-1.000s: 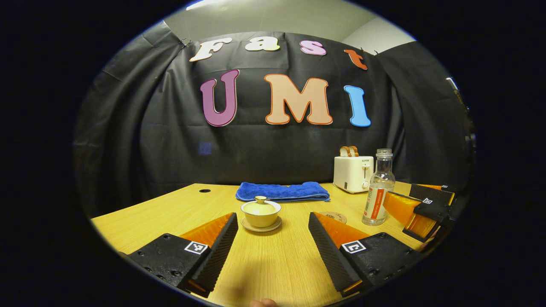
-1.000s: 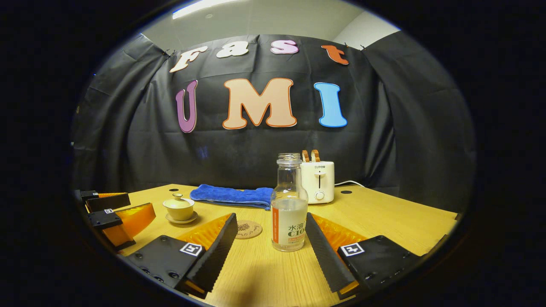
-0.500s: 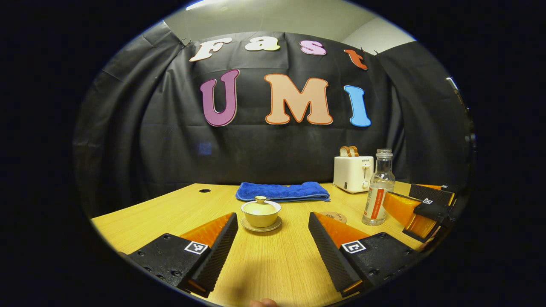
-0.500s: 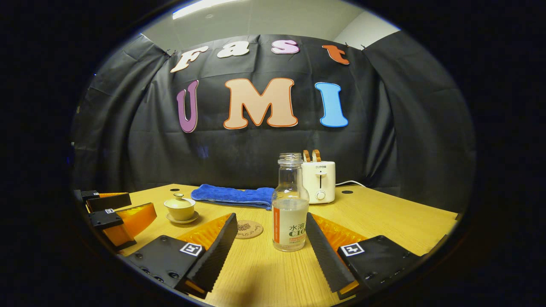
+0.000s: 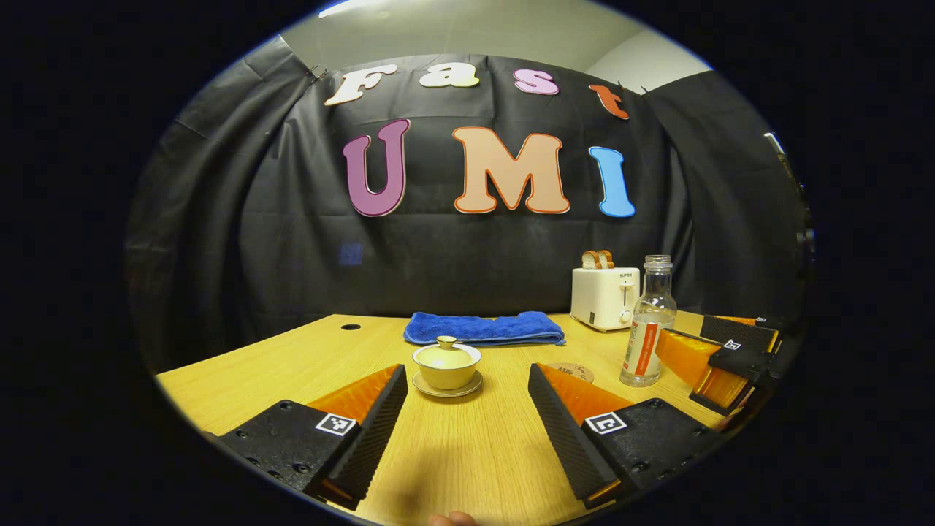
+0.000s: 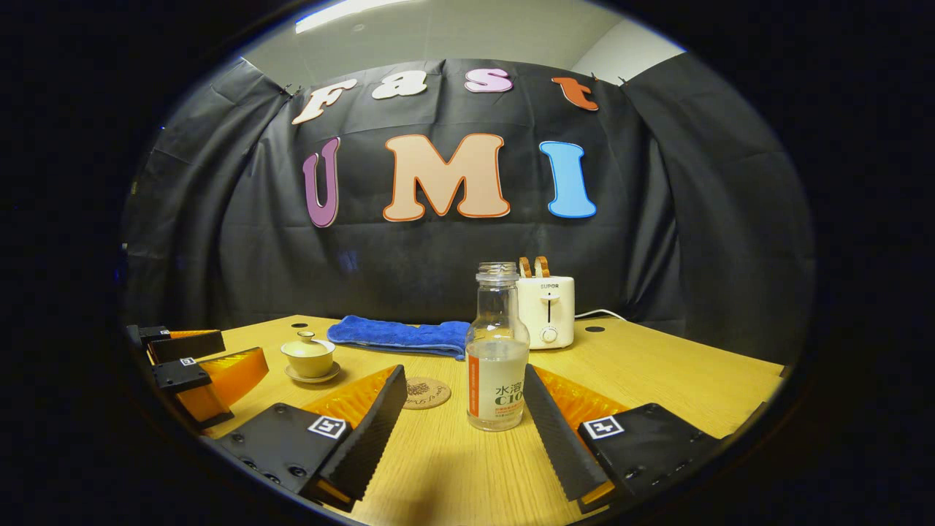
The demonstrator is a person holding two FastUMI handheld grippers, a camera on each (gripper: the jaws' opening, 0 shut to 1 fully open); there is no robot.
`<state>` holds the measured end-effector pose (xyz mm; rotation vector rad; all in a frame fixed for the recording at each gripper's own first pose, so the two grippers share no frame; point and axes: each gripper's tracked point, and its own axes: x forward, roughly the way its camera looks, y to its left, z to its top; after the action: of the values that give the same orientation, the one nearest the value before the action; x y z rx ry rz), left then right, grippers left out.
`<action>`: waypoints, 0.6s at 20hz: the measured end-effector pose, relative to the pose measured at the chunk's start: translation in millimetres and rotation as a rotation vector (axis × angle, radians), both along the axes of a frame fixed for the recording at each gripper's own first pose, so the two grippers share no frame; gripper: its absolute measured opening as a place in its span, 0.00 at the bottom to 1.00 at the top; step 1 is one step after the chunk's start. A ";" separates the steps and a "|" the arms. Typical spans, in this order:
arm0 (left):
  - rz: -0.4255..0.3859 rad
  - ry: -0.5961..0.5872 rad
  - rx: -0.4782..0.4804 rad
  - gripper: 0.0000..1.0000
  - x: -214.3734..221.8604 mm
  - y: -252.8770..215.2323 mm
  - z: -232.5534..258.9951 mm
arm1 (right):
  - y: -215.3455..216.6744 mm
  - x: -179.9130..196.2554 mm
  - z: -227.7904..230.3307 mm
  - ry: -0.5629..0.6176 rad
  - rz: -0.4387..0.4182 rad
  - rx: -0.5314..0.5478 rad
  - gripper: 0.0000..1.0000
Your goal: Open the teacup lid with one hand, grasp the water bottle and pour water into the teacup with the other hand; after pouring, place the water bottle on the coaster and then close the teacup lid.
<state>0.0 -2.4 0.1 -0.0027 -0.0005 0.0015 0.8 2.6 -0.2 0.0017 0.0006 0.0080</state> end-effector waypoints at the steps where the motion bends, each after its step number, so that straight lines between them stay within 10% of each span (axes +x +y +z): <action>1: -0.003 0.000 0.000 0.97 0.0 -0.1 -0.7 | -0.1 0.2 0.2 0.000 0.000 0.000 1.00; 12: 0.048 -0.005 0.003 0.97 37.2 18.2 -1.0 | 1.4 0.5 -1.1 0.004 0.016 0.000 1.00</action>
<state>37.2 15.8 -0.9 0.0006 -0.0057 0.0494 1.3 4.0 -1.3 0.0020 0.0042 0.0235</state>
